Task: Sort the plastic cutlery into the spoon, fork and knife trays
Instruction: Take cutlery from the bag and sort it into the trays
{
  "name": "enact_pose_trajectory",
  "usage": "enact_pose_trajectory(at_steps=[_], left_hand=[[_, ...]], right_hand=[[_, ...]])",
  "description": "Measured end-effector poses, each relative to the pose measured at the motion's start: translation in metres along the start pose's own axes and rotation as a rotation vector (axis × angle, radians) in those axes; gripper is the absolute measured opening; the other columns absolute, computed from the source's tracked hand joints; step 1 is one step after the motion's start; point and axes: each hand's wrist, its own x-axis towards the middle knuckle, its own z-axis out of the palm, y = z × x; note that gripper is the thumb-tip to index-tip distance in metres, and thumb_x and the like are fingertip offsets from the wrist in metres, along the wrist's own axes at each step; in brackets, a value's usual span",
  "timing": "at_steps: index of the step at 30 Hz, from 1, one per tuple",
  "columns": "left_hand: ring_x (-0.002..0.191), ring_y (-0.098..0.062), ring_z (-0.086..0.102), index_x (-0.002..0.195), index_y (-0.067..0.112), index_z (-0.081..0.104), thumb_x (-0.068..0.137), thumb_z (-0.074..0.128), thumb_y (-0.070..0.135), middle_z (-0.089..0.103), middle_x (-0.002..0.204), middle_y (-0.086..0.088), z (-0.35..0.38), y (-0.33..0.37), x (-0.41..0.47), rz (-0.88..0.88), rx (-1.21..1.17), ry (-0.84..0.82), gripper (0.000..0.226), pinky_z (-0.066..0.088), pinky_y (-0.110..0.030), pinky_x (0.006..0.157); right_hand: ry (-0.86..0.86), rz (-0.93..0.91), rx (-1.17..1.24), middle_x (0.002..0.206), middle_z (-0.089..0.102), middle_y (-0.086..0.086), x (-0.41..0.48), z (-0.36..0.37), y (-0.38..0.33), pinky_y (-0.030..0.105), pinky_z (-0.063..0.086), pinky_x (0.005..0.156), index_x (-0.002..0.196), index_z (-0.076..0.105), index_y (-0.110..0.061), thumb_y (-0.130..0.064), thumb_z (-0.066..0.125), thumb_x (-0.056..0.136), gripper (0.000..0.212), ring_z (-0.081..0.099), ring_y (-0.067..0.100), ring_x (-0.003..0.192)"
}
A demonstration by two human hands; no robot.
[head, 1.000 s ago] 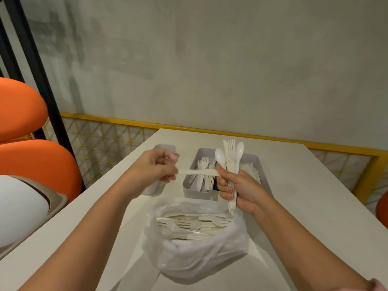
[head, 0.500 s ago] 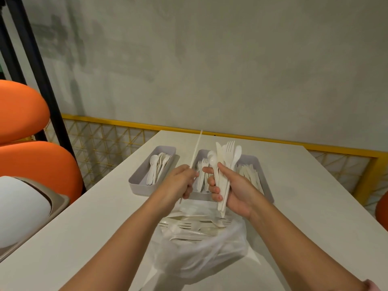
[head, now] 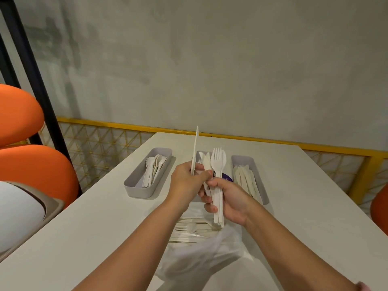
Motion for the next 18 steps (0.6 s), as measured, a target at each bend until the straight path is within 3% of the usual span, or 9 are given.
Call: enact_pose_trajectory(at_steps=[3, 6, 9, 12, 18], left_hand=[[0.054, -0.012, 0.055, 0.095, 0.007, 0.064, 0.08, 0.07, 0.021, 0.062, 0.073, -0.004, 0.001, 0.002, 0.002, -0.006, 0.028, -0.006, 0.022, 0.042, -0.019, 0.047], [0.044, -0.016, 0.05, 0.074, 0.01, 0.06, 0.077, 0.067, 0.013, 0.059, 0.064, -0.006, 0.003, 0.002, 0.005, -0.007, 0.105, -0.031, 0.008, 0.041, -0.02, 0.041], [0.038, -0.017, 0.045, 0.065, 0.008, 0.057, 0.076, 0.065, 0.01, 0.056, 0.056, -0.006, 0.004, -0.001, 0.008, -0.02, 0.086, -0.052, 0.014, 0.036, -0.019, 0.04], [0.041, -0.012, 0.046, 0.071, 0.01, 0.059, 0.085, 0.065, 0.018, 0.056, 0.056, -0.002, 0.002, -0.003, 0.009, -0.043, -0.037, -0.076, 0.017, 0.037, -0.018, 0.042], [0.055, -0.012, 0.04, 0.094, 0.014, 0.052, 0.099, 0.042, 0.023, 0.047, 0.064, 0.0, -0.003, -0.009, 0.014, -0.091, -0.236, -0.099, 0.015, 0.034, -0.022, 0.05]], right_hand=[[-0.003, -0.009, -0.034, 0.066, 0.054, 0.01, 0.001, -0.002, 0.001, 0.021, 0.034, 0.04, 0.115, 0.056, -0.012, -0.004, 0.033, 0.091, 0.034, 0.041, 0.013, 0.052], [-0.008, 0.003, -0.106, 0.066, 0.055, 0.009, 0.001, -0.001, 0.002, 0.021, 0.035, 0.041, 0.109, 0.054, -0.005, -0.001, 0.033, 0.09, 0.028, 0.041, 0.012, 0.053], [0.019, 0.008, -0.138, 0.066, 0.054, 0.01, 0.001, 0.0, 0.004, 0.022, 0.035, 0.043, 0.098, 0.053, -0.003, -0.001, 0.033, 0.091, 0.021, 0.042, 0.013, 0.054], [0.051, 0.01, -0.085, 0.068, 0.054, 0.01, 0.002, -0.002, 0.005, 0.023, 0.036, 0.045, 0.099, 0.053, -0.003, -0.008, 0.036, 0.094, 0.018, 0.043, 0.013, 0.053], [0.137, 0.009, -0.026, 0.064, 0.054, 0.011, 0.006, -0.002, 0.004, 0.024, 0.04, 0.044, 0.094, 0.058, 0.0, -0.018, 0.043, 0.097, 0.024, 0.048, 0.015, 0.047]])
